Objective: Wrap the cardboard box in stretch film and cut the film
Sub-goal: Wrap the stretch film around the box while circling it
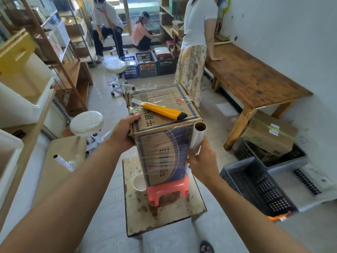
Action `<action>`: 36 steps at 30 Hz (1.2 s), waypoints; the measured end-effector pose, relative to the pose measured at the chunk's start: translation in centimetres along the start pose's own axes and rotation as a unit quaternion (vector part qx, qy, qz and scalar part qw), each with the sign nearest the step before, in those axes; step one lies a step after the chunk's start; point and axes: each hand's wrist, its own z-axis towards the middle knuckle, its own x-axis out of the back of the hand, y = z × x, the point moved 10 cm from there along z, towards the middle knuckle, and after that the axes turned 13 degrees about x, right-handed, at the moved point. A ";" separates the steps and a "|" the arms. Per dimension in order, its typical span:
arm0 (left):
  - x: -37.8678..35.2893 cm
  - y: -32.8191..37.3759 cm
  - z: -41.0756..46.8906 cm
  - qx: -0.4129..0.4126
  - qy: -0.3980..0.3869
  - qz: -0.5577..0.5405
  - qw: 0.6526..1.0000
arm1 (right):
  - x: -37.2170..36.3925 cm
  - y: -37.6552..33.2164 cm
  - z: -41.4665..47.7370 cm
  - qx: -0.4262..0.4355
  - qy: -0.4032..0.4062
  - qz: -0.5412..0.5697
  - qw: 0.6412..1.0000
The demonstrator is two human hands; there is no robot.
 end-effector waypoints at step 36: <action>0.2 3.5 -2.5 -0.027 0.323 0.173 0.930 | 1.7 4.7 9.3 0.005 -0.222 0.167 0.961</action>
